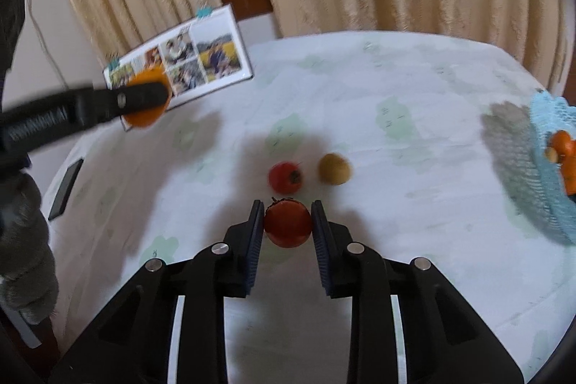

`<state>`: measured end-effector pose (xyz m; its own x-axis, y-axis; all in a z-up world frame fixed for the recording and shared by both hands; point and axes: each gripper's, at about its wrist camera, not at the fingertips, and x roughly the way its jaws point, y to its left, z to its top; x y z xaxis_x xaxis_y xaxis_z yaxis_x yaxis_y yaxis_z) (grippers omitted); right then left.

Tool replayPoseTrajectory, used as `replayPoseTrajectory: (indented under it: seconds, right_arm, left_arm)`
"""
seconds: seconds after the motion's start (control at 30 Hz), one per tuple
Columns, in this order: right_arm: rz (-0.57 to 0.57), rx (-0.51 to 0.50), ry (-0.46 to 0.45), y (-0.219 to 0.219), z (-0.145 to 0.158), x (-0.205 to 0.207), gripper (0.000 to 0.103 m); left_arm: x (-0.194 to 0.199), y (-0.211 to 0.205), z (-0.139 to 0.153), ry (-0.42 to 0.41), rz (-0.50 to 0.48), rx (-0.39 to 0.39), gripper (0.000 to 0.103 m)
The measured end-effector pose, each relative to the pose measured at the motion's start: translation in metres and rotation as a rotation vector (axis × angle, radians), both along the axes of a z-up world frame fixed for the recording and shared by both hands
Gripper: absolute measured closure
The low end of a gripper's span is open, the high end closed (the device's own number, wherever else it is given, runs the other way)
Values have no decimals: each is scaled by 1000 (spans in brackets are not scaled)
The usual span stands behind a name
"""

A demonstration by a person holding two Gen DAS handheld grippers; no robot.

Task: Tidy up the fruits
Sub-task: 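Carry the tomato into the basket and open the right tool while the left tool carries the orange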

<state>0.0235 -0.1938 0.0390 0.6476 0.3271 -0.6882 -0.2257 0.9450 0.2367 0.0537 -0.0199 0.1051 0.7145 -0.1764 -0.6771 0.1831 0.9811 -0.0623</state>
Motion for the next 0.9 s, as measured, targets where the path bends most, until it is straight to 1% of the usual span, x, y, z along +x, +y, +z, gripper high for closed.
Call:
replayPoseTrajectory:
  seconds: [0.27, 0.5, 0.9]
  right_arm:
    - [-133, 41, -57, -55, 22, -13, 75]
    - [-264, 51, -101, -107, 36, -23, 75]
    - [-494, 61, -129, -199, 36, -45, 75]
  left_arm:
    - [-2, -9, -4, 3, -19, 17, 65]
    - [-4, -20, -5, 5, -41, 23, 65]
    - [-7, -50, 1, -4, -99, 27, 65]
